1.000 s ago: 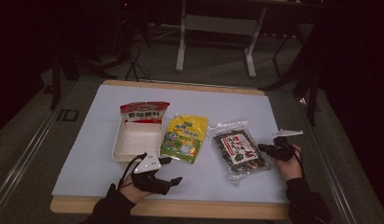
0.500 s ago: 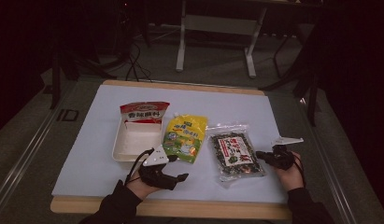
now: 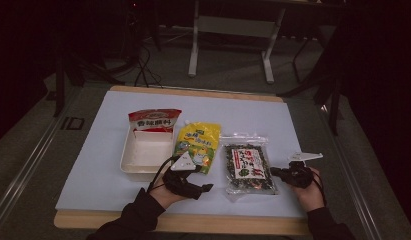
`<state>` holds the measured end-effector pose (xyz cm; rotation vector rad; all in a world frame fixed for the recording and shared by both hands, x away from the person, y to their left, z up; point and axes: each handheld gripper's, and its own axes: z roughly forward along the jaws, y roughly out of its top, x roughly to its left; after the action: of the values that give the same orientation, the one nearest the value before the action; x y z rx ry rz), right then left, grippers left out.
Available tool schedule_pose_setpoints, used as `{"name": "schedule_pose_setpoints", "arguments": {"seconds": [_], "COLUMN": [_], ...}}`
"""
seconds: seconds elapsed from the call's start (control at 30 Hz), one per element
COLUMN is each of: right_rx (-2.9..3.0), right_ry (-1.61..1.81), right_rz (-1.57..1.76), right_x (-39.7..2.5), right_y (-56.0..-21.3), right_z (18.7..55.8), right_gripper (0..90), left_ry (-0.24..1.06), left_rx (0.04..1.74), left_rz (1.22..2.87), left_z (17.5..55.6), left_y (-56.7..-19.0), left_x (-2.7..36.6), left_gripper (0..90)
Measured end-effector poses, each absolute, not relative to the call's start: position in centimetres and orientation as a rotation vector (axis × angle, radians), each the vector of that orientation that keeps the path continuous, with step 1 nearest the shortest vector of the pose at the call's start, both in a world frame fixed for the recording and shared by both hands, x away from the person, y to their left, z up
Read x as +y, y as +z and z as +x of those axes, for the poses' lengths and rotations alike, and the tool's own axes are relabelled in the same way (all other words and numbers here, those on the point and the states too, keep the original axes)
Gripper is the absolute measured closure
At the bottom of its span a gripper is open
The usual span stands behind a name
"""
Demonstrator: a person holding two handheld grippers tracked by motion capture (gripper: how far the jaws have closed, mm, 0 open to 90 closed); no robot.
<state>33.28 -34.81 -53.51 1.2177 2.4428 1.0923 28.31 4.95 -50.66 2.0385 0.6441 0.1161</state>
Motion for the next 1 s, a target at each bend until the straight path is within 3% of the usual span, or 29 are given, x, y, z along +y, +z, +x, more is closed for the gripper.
{"name": "schedule_pose_setpoints", "arguments": {"seconds": [0.2, 0.4, 0.43, 0.47, 0.63, 0.8, 1.0], "right_rx": [2.439, 2.367, 2.367, 2.323, 2.259, 2.255, 2.266], "right_ry": [1.092, 1.101, 1.101, 1.120, 1.172, 1.207, 1.198], "right_rz": [1.178, 1.109, 1.109, 1.097, 1.074, 1.040, 1.038], "right_x": [-34.5, -34.4, -34.4, -34.3, -34.3, -34.2, -34.0], "right_y": [-53.1, -51.9, -51.9, -51.5, -51.0, -51.0, -51.5], "right_z": [32.9, 32.4, 32.4, 32.1, 31.8, 31.7, 31.8], "right_gripper": [89.8, 62.5, 62.5, 52.0, 30.4, 18.9, 14.1], "left_ry": [0.084, 0.046, 0.046, 0.019, 0.007, 0.015, 0.022], "left_rx": [0.640, 0.669, 0.669, 0.686, 0.721, 0.751, 0.804], "left_rz": [2.065, 2.075, 2.075, 2.071, 2.080, 2.111, 2.107], "left_z": [29.4, 30.8, 30.8, 31.4, 32.4, 33.2, 34.2], "left_y": [-50.8, -51.0, -51.0, -51.2, -51.7, -52.3, -53.1], "left_x": [2.9, 1.5, 1.5, 1.1, 0.2, -0.7, -1.6], "left_gripper": [25.8, 25.8, 25.8, 25.8, 25.8, 25.7, 25.7]}}
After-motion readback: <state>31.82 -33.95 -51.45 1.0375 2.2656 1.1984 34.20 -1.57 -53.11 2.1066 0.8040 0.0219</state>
